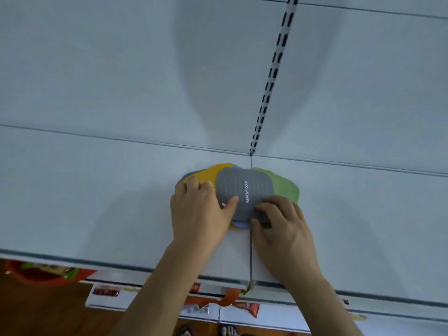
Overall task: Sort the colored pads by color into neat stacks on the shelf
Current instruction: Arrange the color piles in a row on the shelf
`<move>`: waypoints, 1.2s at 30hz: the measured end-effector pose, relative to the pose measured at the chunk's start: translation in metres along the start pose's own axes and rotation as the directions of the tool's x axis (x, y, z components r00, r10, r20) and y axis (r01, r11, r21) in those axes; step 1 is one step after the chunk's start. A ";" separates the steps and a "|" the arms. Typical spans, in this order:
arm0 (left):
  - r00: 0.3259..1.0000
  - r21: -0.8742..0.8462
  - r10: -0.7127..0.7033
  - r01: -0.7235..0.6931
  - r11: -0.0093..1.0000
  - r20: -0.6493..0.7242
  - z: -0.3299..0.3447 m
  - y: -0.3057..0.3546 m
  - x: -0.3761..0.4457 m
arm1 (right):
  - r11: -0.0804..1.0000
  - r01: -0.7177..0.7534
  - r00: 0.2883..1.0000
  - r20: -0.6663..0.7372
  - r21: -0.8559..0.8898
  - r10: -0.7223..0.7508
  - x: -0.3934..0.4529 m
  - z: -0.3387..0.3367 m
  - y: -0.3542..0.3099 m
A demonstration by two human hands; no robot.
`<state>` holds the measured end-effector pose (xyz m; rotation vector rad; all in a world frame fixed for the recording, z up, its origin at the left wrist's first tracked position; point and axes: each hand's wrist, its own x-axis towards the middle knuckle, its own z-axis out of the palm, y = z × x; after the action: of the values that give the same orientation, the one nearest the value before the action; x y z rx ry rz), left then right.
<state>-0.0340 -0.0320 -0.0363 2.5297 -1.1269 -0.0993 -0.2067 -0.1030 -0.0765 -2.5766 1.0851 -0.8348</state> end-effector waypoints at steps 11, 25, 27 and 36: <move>0.943 -0.433 0.329 -0.319 0.843 -0.055 0.001 0.014 -0.003 | 0.998 -0.060 0.998 -0.010 0.032 0.060 -0.003 -0.003 -0.006; 0.996 -0.520 -0.077 0.043 0.853 -0.045 -0.029 -0.072 0.034 | 0.991 -0.132 0.986 -0.099 0.033 0.135 0.011 0.005 -0.012; 0.993 -0.538 -0.117 0.093 0.838 -0.011 -0.028 -0.079 0.028 | 0.989 -0.149 0.988 -0.037 0.003 0.149 0.026 0.007 -0.026; 0.977 -0.683 -0.209 0.177 0.708 0.036 -0.028 -0.093 0.009 | 0.905 -0.414 0.874 0.317 0.093 0.368 0.065 0.000 -0.067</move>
<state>0.0435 0.0264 -0.0431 1.9402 -0.6242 -0.4321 -0.1309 -0.1022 -0.0227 -2.1479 1.3216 -0.4036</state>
